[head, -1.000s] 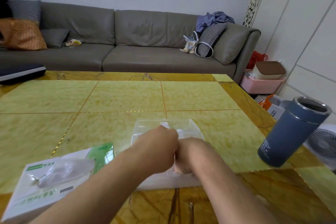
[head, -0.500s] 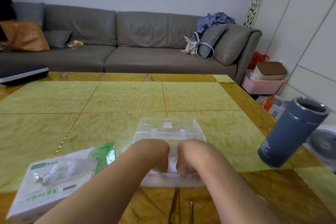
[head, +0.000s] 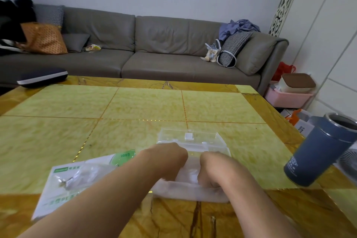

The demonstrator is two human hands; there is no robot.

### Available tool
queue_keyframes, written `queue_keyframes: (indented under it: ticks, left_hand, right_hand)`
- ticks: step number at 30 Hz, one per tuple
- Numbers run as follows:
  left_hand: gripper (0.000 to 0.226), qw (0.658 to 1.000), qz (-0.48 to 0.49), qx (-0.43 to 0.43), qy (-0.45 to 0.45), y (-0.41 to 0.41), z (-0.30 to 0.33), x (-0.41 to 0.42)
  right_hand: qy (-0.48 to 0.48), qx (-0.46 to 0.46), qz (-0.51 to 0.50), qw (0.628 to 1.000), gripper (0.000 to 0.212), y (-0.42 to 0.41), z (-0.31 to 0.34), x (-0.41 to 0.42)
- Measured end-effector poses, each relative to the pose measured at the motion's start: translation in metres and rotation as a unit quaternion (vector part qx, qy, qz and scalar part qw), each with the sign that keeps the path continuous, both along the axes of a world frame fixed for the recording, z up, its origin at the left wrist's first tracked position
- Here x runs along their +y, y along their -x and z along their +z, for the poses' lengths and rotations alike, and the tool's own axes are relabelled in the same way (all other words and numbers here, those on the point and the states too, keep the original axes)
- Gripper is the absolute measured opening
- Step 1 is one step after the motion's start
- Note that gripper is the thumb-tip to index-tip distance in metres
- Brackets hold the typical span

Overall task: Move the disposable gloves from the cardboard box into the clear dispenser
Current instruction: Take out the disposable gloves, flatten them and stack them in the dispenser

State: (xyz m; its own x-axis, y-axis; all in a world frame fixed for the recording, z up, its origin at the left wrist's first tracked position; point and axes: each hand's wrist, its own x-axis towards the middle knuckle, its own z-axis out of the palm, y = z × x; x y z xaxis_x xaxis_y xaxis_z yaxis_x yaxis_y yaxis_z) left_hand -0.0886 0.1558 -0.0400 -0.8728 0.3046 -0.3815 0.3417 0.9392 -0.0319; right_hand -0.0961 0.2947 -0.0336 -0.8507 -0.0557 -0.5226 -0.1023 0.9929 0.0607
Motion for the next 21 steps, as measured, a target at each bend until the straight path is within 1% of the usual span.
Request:
queue_keyframes:
  ticks: [1, 4, 5, 7, 9, 11, 13, 14, 15, 16, 17, 19, 20, 21]
  left_hand:
    - [0.046, 1.0, -0.002, -0.008, -0.03, -0.001, 0.002, -0.004]
    - [0.043, 0.983, 0.022, -0.004, -0.181, -0.012, 0.012, -0.021]
    - [0.044, 0.97, 0.033, 0.011, -0.239, -0.018, 0.017, -0.028]
    - [0.041, 0.933, 0.078, 0.058, -0.345, -0.034, 0.026, -0.049]
    - [0.035, 0.887, 0.152, 0.131, -0.415, -0.049, 0.03, -0.08]
    - [0.029, 0.845, 0.232, 0.205, -0.437, -0.063, 0.028, -0.112]
    - [0.021, 0.823, 0.294, 0.267, -0.406, -0.078, 0.02, -0.145]
    - [0.017, 0.819, 0.314, 0.284, -0.387, -0.083, 0.016, -0.159]
    - [0.011, 0.822, 0.325, 0.282, -0.373, -0.086, 0.013, -0.17]
    - [0.003, 0.833, 0.328, 0.258, -0.363, -0.09, 0.011, -0.177]
    - [0.009, 0.849, 0.327, 0.217, -0.354, -0.094, 0.011, -0.183]
    - [0.029, 0.889, 0.306, 0.136, -0.314, -0.096, 0.007, -0.19]
    - [0.032, 0.906, 0.292, 0.116, -0.285, -0.096, 0.004, -0.189]
    - [0.028, 0.915, 0.28, 0.118, -0.267, -0.096, 0.003, -0.187]
  right_hand:
    - [0.01, 0.019, -0.008, 1.0, 0.017, -0.001, -0.001, 0.001]
    - [0.04, 0.102, -0.014, 0.994, 0.013, -0.009, 0.004, 0.007]
    - [0.058, 0.14, -0.015, 0.988, 0.018, -0.013, 0.007, 0.011]
    - [0.087, 0.203, -0.012, 0.975, 0.03, -0.021, 0.014, 0.011]
    - [0.108, 0.254, -0.011, 0.961, 0.035, -0.029, 0.021, 0.003]
    - [0.137, 0.301, -0.003, 0.944, 0.038, -0.037, 0.027, -0.008]
    - [0.169, 0.341, 0.042, 0.924, 0.04, -0.048, 0.027, -0.026]
    - [0.187, 0.353, 0.075, 0.914, 0.043, -0.055, 0.026, -0.037]
    - [0.209, 0.358, 0.114, 0.903, 0.048, -0.062, 0.025, -0.047]
    - [0.225, 0.349, 0.155, 0.896, 0.052, -0.069, 0.022, -0.058]
    - [0.234, 0.328, 0.201, 0.893, 0.057, -0.075, 0.017, -0.07]
    - [0.247, 0.258, 0.281, 0.891, 0.065, -0.087, 0.005, -0.092]
    - [0.254, 0.219, 0.303, 0.892, 0.067, -0.092, -0.001, -0.1]
    - [0.259, 0.192, 0.315, 0.893, 0.066, -0.095, -0.007, -0.106]
